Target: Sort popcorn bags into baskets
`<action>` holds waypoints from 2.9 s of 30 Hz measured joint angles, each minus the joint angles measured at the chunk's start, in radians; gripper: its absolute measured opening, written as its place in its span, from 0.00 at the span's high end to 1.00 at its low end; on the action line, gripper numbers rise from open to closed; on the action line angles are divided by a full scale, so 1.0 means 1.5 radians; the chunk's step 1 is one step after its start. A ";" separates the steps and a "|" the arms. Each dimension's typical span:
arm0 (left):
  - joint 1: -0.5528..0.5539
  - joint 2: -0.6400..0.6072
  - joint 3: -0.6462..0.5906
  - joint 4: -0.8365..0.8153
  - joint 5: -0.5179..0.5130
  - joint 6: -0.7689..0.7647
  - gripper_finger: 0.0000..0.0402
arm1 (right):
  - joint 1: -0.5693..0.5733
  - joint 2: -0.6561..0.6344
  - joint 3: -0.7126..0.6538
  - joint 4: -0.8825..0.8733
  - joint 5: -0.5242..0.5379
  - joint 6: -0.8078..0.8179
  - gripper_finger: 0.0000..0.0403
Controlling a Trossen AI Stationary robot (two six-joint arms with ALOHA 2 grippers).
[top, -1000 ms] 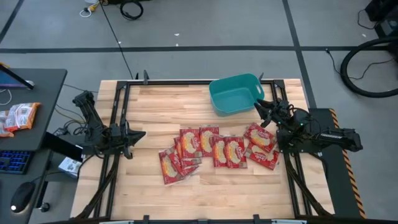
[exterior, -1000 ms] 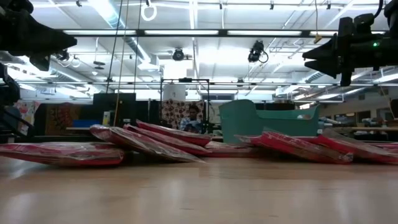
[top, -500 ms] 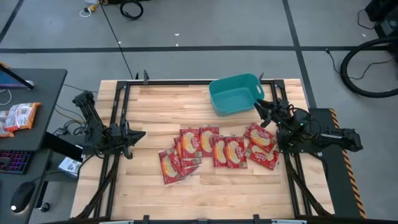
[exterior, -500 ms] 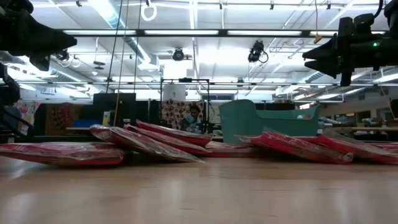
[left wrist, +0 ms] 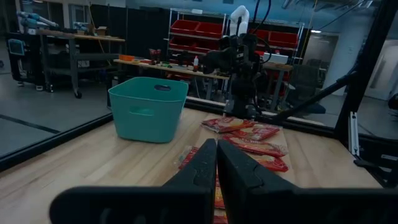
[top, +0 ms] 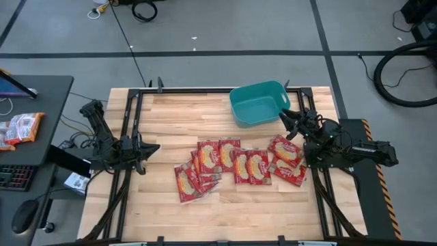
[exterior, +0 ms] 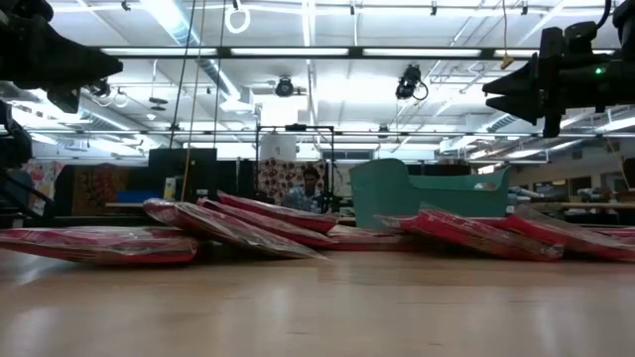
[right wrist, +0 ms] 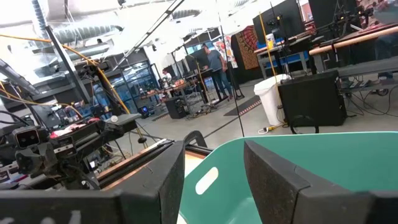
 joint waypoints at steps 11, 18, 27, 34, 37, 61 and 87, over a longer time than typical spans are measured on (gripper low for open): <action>0.000 0.000 0.000 0.000 0.000 0.000 0.95 | 0.000 0.000 0.000 0.000 0.000 0.000 0.58; 0.000 0.000 0.000 0.000 0.000 0.000 0.95 | 0.000 0.000 0.000 0.000 0.000 0.000 0.58; 0.000 0.000 0.000 0.000 0.000 0.000 0.95 | 0.000 0.000 0.000 0.000 0.000 0.000 0.58; 0.000 0.000 0.000 0.000 0.000 0.000 0.95 | 0.000 0.000 0.000 0.000 0.000 0.000 0.58; 0.000 0.000 0.000 0.000 0.000 0.000 0.95 | 0.000 0.000 0.000 0.000 0.000 0.000 0.58; 0.000 0.000 0.000 0.001 0.000 0.000 0.95 | 0.000 0.000 0.000 0.018 0.000 0.003 0.58; 0.156 0.000 0.000 0.136 -0.065 -0.027 0.95 | 0.003 0.201 0.048 0.064 -0.137 -0.015 0.58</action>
